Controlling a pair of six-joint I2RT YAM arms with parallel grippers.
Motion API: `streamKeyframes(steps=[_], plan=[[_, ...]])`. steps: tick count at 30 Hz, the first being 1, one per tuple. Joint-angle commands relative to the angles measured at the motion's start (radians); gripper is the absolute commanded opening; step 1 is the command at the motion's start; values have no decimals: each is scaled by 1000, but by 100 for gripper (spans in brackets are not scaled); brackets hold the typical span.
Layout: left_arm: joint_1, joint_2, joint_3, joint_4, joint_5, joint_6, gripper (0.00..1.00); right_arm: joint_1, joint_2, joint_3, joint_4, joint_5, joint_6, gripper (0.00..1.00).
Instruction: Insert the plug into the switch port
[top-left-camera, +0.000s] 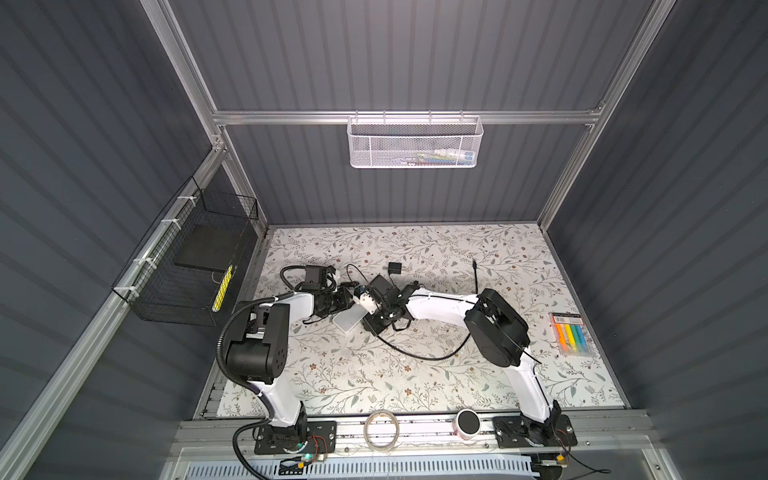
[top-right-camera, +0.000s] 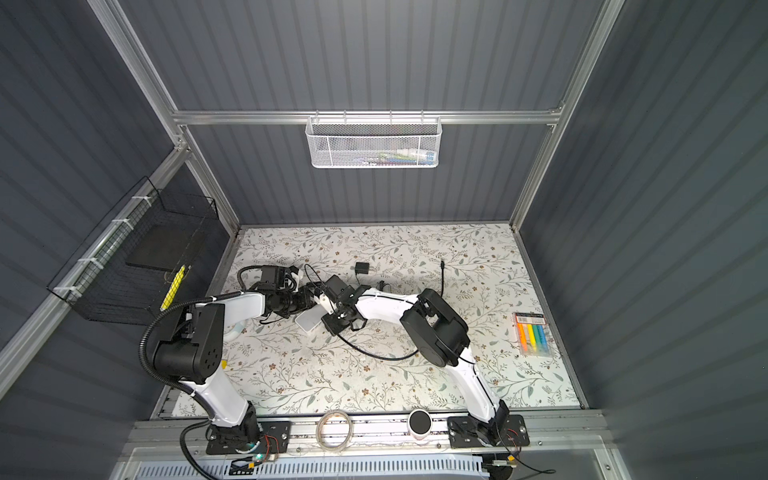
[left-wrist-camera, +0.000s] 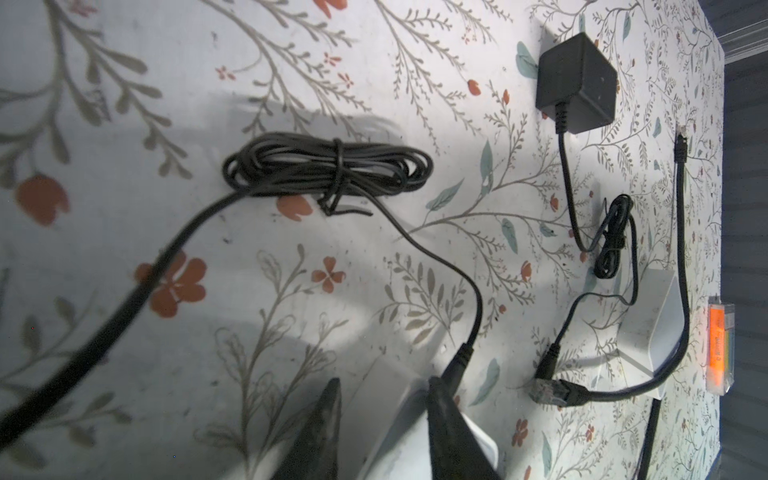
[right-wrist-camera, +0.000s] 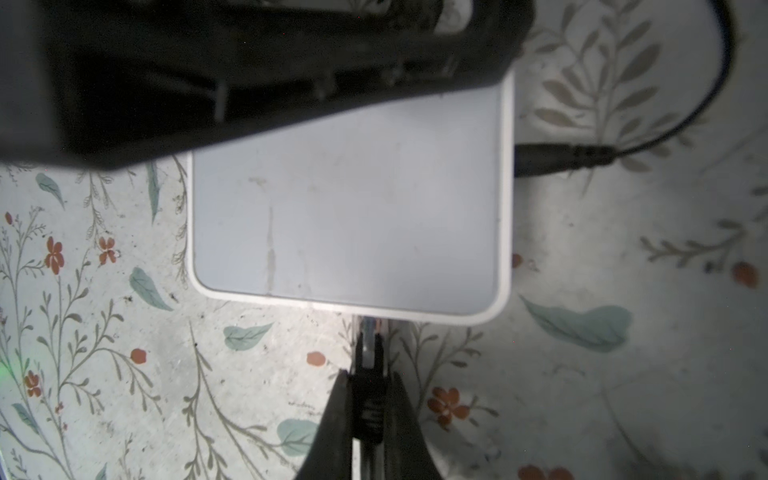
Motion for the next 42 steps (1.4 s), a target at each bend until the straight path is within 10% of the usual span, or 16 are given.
streamKeyframes(steps=[1,42], plan=[[-21,44,-34,-76,32,-8,35,-16,-49,-22,72,32,-15,0],[-37,86,-36,-51,71,3,33,-9,-55,42,-13,3,-158,0]])
